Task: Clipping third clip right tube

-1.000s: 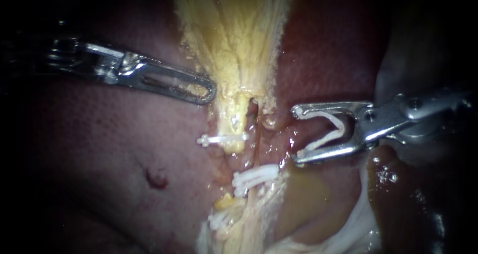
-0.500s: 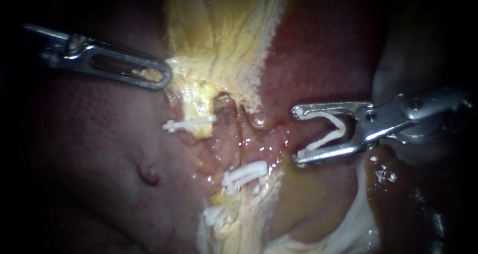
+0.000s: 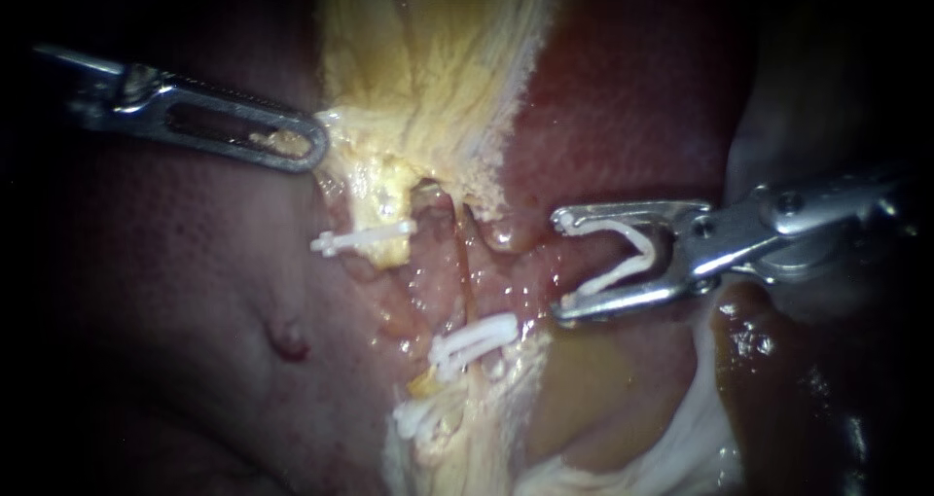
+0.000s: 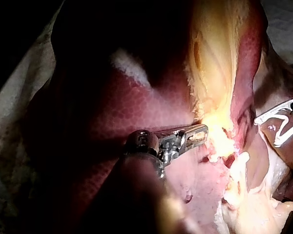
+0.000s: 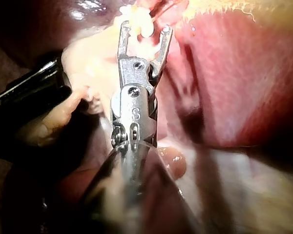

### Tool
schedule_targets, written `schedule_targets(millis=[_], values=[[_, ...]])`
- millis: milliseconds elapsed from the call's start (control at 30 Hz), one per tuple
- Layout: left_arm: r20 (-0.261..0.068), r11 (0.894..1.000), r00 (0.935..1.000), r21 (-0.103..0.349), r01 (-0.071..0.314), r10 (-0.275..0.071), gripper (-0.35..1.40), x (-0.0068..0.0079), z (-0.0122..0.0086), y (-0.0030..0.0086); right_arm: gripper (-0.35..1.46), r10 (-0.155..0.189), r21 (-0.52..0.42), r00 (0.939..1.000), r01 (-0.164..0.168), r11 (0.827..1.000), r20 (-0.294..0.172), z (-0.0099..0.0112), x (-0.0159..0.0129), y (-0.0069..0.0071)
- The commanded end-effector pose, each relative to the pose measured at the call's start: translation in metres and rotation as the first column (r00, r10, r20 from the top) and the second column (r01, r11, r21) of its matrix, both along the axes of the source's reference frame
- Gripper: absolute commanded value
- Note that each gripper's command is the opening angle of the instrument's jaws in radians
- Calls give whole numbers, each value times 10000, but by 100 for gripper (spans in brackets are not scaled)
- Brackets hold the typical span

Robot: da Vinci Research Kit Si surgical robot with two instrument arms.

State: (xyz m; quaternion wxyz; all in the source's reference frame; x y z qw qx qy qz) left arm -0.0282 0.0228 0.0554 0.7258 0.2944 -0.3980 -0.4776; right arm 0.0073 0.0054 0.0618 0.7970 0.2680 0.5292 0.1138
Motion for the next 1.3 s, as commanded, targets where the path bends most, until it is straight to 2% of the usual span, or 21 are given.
schedule_targets(millis=[33,167,400,500,600,800,933,1033,1300], values=[[-12,10000,10000,-5,8,-8,-35,-1,-1,0,50,8,93,10000,-8,10000,10,4,4,0],[-45,10000,10000,-26,51,-51,-35,-3,-2,-3,50,62,336,10000,-63,9994,59,24,23,-2],[-33,10000,10000,-11,38,-38,-35,-6,-4,-6,50,414,775,9986,-438,9960,332,62,57,-2],[-34,10000,10000,-13,39,-39,-35,-6,-4,-6,50,581,1008,9975,-618,9930,391,71,66,-1],[-34,10000,10000,-13,39,-39,-35,-7,-4,-6,50,849,1437,9963,-860,9859,138,77,74,3],[-34,10000,10000,-14,39,-39,-35,-7,-4,-6,50,1112,2340,9926,-971,9674,-479,76,82,4],[-33,10000,10000,-14,38,-38,-35,-7,-3,-6,50,1170,2807,9893,-882,9557,-874,74,83,3],[-33,10000,10000,-14,37,-37,-35,-7,-3,-6,50,1163,2893,9877,-817,9537,-1045,72,83,2],[-28,10000,10000,-14,28,-28,-35,-5,-1,-5,50,995,3422,9820,-392,9388,-1605,65,82,0]])
